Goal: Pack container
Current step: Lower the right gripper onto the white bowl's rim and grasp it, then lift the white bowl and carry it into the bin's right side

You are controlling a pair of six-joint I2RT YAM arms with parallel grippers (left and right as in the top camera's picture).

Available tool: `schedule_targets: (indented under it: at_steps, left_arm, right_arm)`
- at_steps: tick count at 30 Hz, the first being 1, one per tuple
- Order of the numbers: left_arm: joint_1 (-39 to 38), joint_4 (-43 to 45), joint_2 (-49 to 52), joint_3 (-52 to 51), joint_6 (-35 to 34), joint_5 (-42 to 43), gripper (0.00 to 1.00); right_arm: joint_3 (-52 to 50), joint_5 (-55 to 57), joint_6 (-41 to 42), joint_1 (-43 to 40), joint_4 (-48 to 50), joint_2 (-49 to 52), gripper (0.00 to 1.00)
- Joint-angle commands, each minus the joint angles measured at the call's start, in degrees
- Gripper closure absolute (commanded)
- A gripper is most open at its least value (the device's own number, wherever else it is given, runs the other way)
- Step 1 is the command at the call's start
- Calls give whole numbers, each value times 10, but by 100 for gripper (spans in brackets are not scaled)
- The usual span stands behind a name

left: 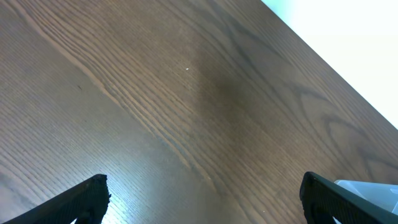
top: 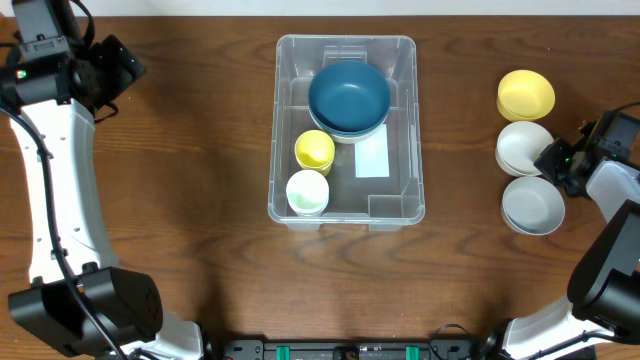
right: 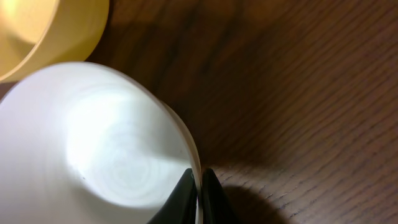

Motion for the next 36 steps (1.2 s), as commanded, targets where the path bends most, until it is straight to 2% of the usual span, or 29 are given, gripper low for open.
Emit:
schedule_targets:
  at_steps: [1,12,21,30,36]
  left_arm:
    - [2,-2,1,6,6,-7,2]
    - [2,-2,1,6,6,-7,2]
    - [2,-2,1,6,6,-7,2]
    - [2,-2,1,6,6,-7,2]
    - [2,-2,1,6,6,-7,2]
  right_arm:
    - [-4,-18,4,-4,-1,6,99]
    - [-4,-49,-3,9,0,-6,99]
    - [-4,-58,-8,45,-1,-57,99]
    - [2,-58,-23,106,-28,-180,99]
    - [59,-52,-46,170,-121,-274,99]
